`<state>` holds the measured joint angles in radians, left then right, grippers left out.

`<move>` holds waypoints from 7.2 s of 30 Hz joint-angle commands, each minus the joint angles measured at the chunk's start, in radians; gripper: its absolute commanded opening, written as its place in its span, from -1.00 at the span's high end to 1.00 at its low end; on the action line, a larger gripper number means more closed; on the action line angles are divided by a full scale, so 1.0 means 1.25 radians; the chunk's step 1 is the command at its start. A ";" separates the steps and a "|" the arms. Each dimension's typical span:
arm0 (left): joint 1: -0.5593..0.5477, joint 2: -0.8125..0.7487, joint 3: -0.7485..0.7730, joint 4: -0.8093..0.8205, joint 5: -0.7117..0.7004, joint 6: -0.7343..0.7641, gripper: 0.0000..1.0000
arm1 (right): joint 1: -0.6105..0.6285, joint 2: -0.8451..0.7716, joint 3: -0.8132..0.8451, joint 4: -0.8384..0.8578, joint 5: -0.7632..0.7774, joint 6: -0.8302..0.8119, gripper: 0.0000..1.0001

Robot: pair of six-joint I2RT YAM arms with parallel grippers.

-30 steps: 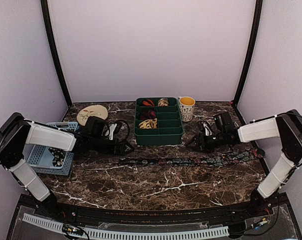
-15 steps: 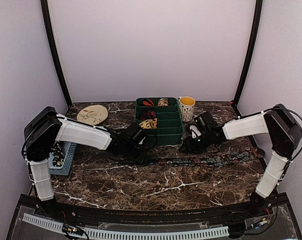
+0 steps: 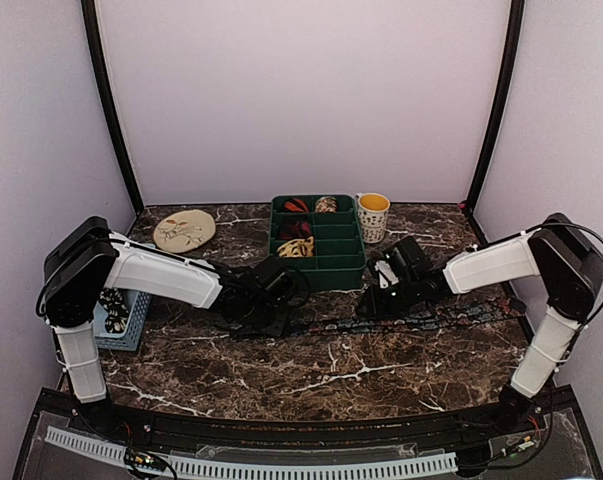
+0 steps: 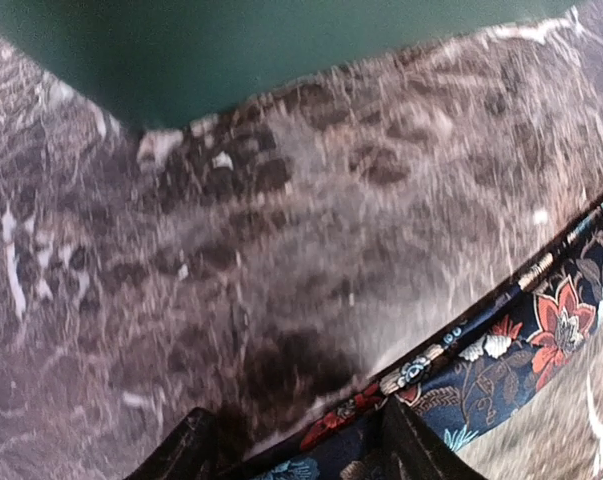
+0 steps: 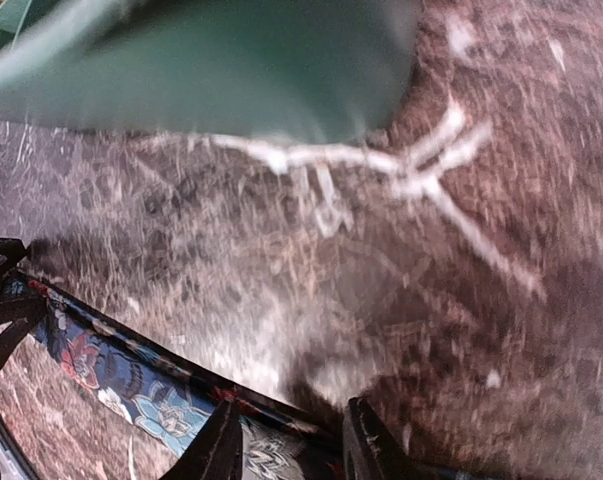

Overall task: Roll the ties
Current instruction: Smooth out the tie at the center of the board, then pick up the tie from the center of the board, then pass from the left arm to the right, then roll the tie at the center of the board.

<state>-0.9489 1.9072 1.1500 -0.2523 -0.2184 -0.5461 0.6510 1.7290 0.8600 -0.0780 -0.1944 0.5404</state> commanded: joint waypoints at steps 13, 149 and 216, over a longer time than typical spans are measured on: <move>0.081 -0.234 -0.170 0.065 0.111 0.034 -0.39 | 0.004 -0.095 -0.039 -0.119 0.006 0.006 0.28; 0.132 -0.364 -0.476 0.650 0.482 -0.092 1.00 | 0.136 0.055 0.148 0.069 -0.236 0.087 0.26; 0.104 -0.323 -0.433 0.675 0.447 0.560 -0.98 | 0.107 0.146 0.130 0.065 -0.274 0.064 1.00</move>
<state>-0.8219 1.4685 0.5018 0.7086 0.2562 -0.0814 0.7807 1.9076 0.9951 0.0162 -0.5381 0.6514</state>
